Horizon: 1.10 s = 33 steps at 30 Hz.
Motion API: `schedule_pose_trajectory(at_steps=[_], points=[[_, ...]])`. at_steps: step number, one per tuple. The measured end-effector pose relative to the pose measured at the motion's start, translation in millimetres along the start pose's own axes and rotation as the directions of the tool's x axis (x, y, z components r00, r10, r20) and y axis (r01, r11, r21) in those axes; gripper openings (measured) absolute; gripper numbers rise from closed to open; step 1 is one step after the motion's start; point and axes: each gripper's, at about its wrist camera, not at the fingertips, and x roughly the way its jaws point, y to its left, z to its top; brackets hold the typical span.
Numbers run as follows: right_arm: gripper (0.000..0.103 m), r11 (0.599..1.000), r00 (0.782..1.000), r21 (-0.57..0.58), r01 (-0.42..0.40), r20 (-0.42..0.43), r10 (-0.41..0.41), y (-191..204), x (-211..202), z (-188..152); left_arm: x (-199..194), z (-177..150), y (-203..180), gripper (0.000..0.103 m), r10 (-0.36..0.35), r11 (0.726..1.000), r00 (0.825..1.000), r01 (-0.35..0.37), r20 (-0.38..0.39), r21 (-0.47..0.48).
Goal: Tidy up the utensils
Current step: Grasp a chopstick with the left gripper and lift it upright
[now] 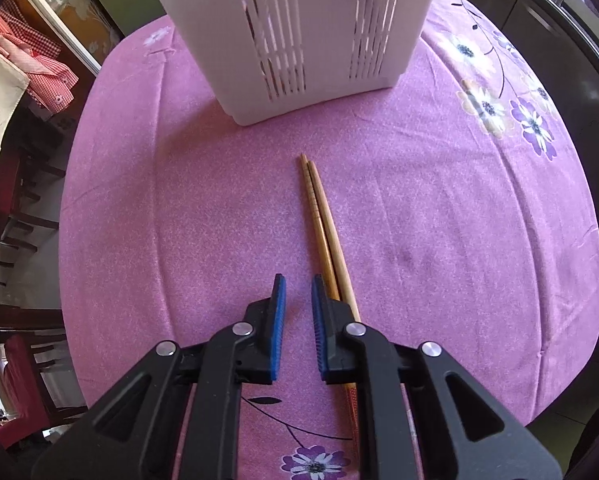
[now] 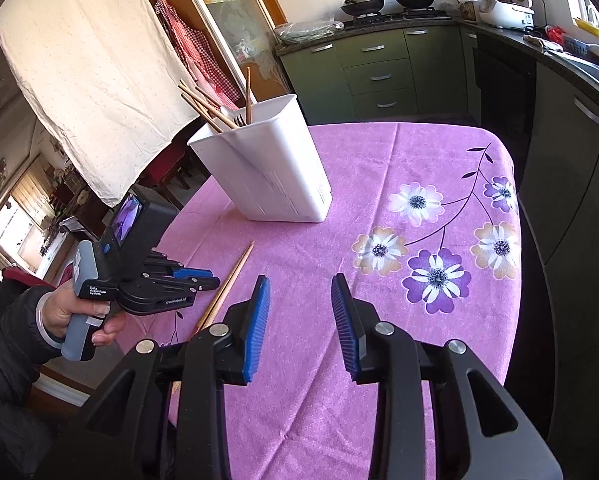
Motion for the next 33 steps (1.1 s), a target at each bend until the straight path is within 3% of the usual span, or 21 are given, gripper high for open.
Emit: schedule_pose_trajectory(at_steps=[6, 13, 20, 29, 33], points=[[0.033, 1.0, 1.0, 0.01, -0.009, -0.006, 0.009, -4, 1, -4, -11, 2, -2, 0.013, -0.017, 1.0, 1.0, 0.017, 0.013, -0.005], [0.034, 1.0, 1.0, 0.003, -0.021, -0.014, 0.021, -2, 2, -6, 4, -2, -9, 0.013, -0.051, 0.999, 0.998, 0.051, -0.034, 0.009], [0.038, 1.0, 1.0, 0.012, -0.017, -0.021, 0.018, -5, 4, -9, 10, 2, -9, 0.013, -0.022, 1.0, 0.998, 0.023, -0.064, 0.012], [0.039, 1.0, 0.999, -0.011, -0.021, -0.041, 0.02, 5, 7, -10, 9, 7, -12, 0.006, -0.03, 0.999, 0.999, 0.031, -0.044, 0.031], [0.039, 1.0, 0.999, -0.004, -0.011, -0.045, 0.011, 4, 7, -11, 1, 7, 13, 0.006, -0.043, 0.999, 0.999, 0.043, -0.003, -0.003]])
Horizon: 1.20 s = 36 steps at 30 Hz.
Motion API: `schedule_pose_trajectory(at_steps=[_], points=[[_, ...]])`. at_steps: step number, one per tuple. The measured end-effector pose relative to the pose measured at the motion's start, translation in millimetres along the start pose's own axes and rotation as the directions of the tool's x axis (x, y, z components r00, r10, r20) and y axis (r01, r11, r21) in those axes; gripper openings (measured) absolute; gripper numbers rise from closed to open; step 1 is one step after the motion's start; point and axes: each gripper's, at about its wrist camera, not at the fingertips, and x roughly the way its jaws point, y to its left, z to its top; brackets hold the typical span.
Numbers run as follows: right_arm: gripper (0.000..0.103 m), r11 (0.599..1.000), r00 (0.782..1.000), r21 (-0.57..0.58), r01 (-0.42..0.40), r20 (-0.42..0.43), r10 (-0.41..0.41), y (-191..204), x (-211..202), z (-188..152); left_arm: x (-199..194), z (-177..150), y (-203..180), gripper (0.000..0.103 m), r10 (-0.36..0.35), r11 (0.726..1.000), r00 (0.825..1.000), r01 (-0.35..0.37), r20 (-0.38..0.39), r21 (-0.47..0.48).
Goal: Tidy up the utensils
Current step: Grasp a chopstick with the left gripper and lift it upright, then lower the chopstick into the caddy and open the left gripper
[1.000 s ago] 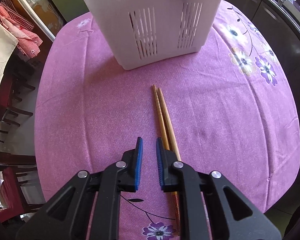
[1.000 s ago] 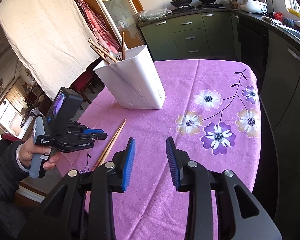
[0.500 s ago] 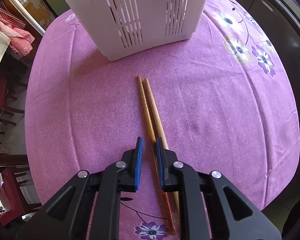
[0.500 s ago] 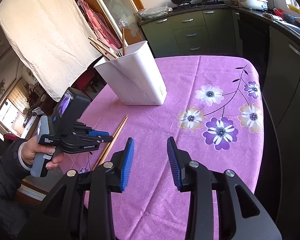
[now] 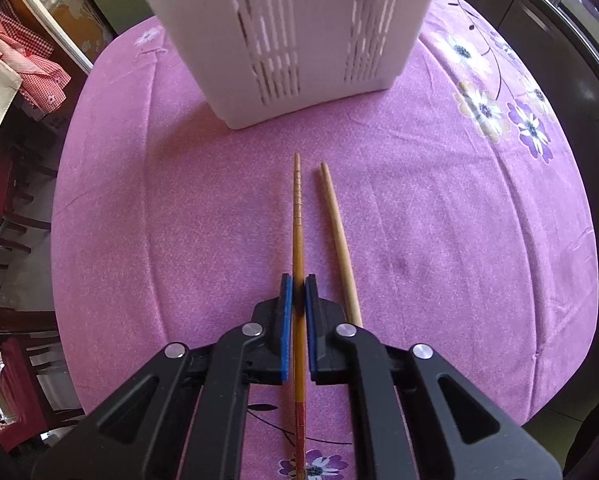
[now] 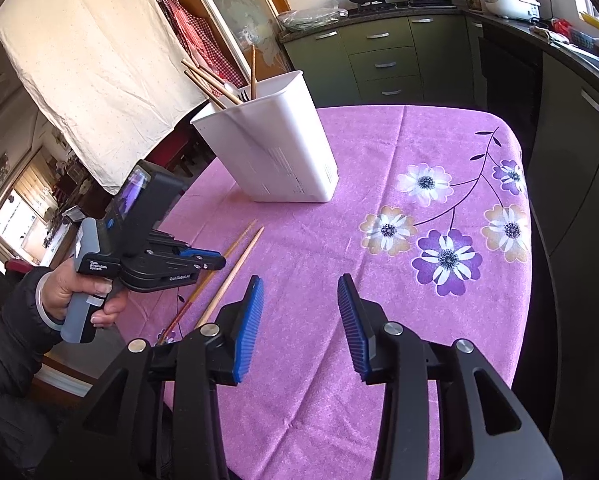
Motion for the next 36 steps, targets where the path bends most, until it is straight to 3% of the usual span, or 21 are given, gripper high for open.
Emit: schedule_pose_trajectory(at_steps=[7, 11, 16, 29, 31, 36], points=[[0.041, 1.0, 1.0, -0.015, 0.006, -0.011, -0.006, 10, 2, 2, -67, -15, 26, 0.006, -0.006, 1.0, 0.981, 0.01, 0.194, -0.018], [0.041, 0.999, 1.0, -0.036, 0.003, -0.031, -0.004, 20, 11, 3, -107, -27, 36, 0.006, -0.028, 0.999, 0.952, 0.041, 0.305, -0.035], [0.041, 0.998, 0.999, -0.056, 0.008, -0.051, -0.011, 31, 17, 5, -152, -34, 40, 0.006, -0.057, 0.997, 0.9, 0.075, 0.432, -0.024], [0.042, 0.997, 0.997, -0.079, 0.015, -0.069, -0.02, 39, 20, 6, -230, 4, 48, 0.006, -0.098, 0.993, 0.835, 0.119, 0.542, -0.003], [0.042, 0.997, 0.997, -0.081, 0.013, -0.073, -0.019, 39, 22, 5, -249, 12, 50, 0.006, -0.086, 0.994, 0.816, 0.108, 0.571, -0.004], [0.043, 0.997, 0.996, -0.076, 0.009, -0.089, -0.016, 36, 27, 2, -286, 32, 47, 0.006, -0.035, 0.998, 0.749, 0.06, 0.662, -0.014]])
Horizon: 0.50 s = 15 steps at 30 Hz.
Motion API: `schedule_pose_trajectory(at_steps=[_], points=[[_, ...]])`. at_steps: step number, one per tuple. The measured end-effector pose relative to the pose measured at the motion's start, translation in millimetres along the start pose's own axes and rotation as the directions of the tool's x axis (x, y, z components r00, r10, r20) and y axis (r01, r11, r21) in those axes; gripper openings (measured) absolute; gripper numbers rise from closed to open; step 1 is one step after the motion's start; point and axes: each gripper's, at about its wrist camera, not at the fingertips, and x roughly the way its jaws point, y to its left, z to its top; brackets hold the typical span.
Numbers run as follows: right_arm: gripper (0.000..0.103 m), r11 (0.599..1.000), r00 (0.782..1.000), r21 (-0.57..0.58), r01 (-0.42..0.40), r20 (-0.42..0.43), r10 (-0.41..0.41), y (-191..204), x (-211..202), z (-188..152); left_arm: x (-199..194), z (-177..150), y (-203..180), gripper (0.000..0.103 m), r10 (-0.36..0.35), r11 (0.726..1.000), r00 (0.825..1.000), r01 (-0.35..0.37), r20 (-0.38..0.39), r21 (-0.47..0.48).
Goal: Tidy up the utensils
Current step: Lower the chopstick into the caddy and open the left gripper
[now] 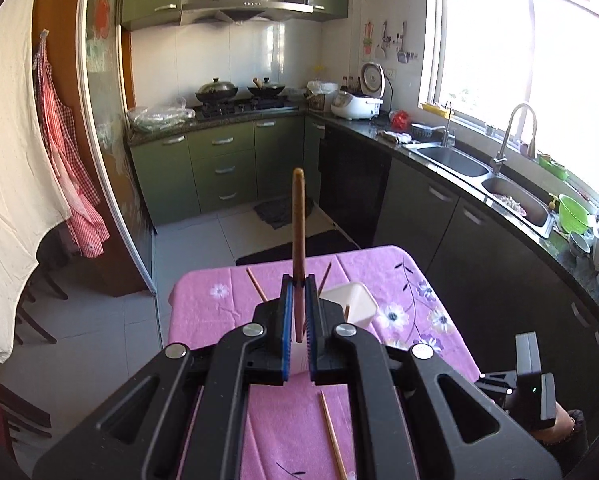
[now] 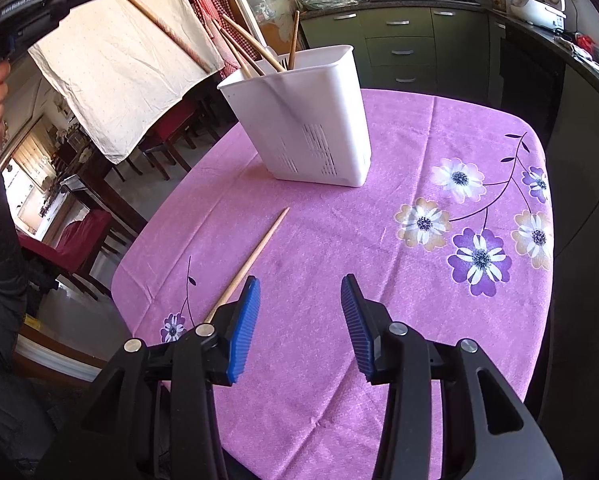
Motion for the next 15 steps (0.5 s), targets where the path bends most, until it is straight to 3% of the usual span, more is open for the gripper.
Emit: schedule_pose_trajectory(at_steps=[4, 10, 15], points=[[0.043, 1.0, 1.0, 0.012, 0.001, -0.008, -0.001, -5, 2, -4, 18, 15, -3, 0.006, 0.033, 0.999, 0.999, -0.033, 0.024, 0.005], [0.044, 1.0, 0.999, 0.022, 0.009, -0.031, -0.008, -10, 6, -8, 72, -5, -5, 0.006, 0.024, 1.0, 0.994, -0.025, -0.103, -0.004], [0.044, 1.0, 0.999, 0.021, 0.01, -0.049, -0.009, -8, 16, -6, 101, -23, -4, 0.006, 0.032, 0.999, 0.986, -0.031, -0.163, 0.009]])
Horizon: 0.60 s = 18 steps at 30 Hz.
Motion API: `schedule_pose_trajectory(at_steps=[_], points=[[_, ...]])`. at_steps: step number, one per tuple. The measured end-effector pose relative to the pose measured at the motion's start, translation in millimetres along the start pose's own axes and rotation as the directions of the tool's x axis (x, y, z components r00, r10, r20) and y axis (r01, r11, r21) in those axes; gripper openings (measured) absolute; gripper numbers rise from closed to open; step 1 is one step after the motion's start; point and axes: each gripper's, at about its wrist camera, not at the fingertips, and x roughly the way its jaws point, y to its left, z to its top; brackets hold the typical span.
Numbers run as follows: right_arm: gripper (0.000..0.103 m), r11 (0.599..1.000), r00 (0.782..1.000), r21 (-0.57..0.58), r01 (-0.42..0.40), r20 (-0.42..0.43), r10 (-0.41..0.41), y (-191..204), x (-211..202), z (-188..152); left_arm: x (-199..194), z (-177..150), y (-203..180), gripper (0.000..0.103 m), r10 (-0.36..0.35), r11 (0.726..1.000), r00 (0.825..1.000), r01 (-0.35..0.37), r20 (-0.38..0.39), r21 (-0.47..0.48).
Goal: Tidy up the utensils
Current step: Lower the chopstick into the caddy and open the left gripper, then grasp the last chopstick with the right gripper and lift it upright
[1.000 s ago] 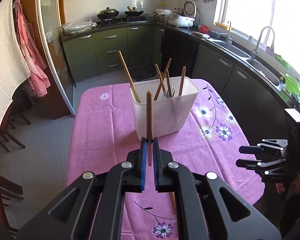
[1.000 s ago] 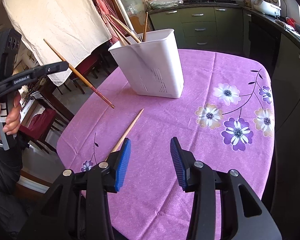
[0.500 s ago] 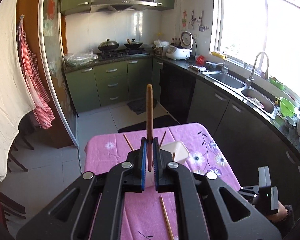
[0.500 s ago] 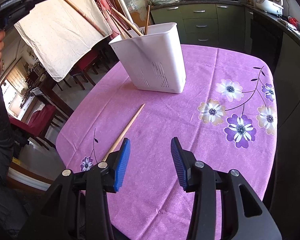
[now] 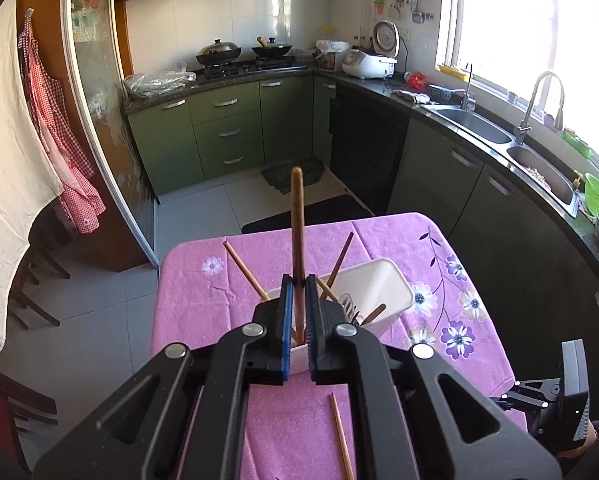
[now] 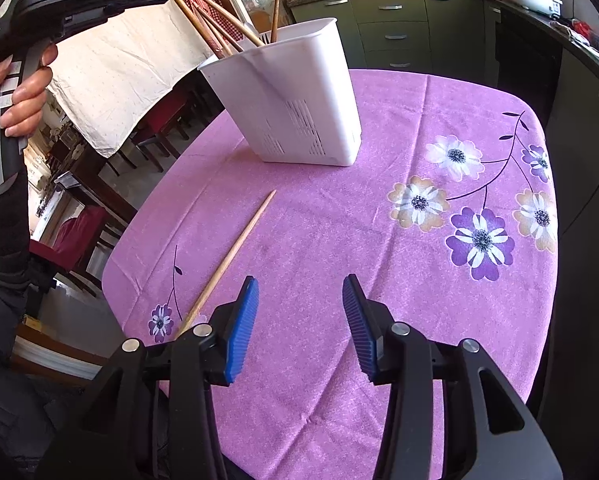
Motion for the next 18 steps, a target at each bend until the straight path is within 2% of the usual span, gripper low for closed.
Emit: schedule_pose_trajectory(at_steps=[2, 3, 6, 8, 10, 12, 13, 14, 16, 18], points=[[0.046, 1.0, 1.0, -0.006, -0.003, -0.013, 0.003, 5, 6, 2, 5, -2, -1, 0.007, 0.007, 1.0, 1.0, -0.006, -0.007, 0.008], [0.048, 1.0, 1.0, -0.011, -0.002, -0.022, 0.002, 7, 10, 3, 5, -4, -2, 0.01, 0.01, 1.0, 1.0, -0.01, -0.005, 0.011], [0.049, 1.0, 0.998, -0.03, 0.005, -0.062, -0.006, 17, 25, 6, -10, -8, -1, 0.013, 0.006, 1.0, 0.999, -0.006, 0.038, 0.02], [0.05, 0.999, 0.995, -0.043, 0.019, -0.095, -0.023, 25, 37, 9, -24, -11, 2, 0.019, -0.009, 1.0, 0.998, 0.008, 0.067, 0.02], [0.051, 0.998, 0.991, -0.051, 0.034, -0.129, -0.041, 31, 51, 15, -38, -15, 7, 0.029, -0.027, 1.0, 0.995, 0.026, 0.092, 0.005], [0.059, 0.998, 0.985, -0.051, 0.034, -0.167, -0.042, 40, 67, 22, -54, -24, 13, 0.029, -0.046, 0.999, 0.992, 0.047, 0.116, -0.009], [0.068, 0.998, 0.982, -0.05, 0.03, -0.187, -0.039, 45, 76, 26, -61, -28, 17, 0.029, -0.052, 0.998, 0.99, 0.055, 0.128, -0.014], [0.071, 0.998, 0.977, -0.057, 0.029, -0.208, -0.04, 51, 85, 30, -69, -35, 20, 0.029, -0.06, 0.998, 0.988, 0.064, 0.14, -0.021], [0.069, 0.995, 0.966, -0.083, 0.059, -0.248, -0.078, 61, 106, 39, -81, -47, 29, 0.029, -0.076, 0.996, 0.985, 0.083, 0.155, -0.039], [0.056, 0.99, 0.953, -0.097, 0.104, -0.274, -0.127, 67, 124, 50, -91, -60, 40, 0.029, -0.088, 0.993, 0.982, 0.099, 0.165, -0.059]])
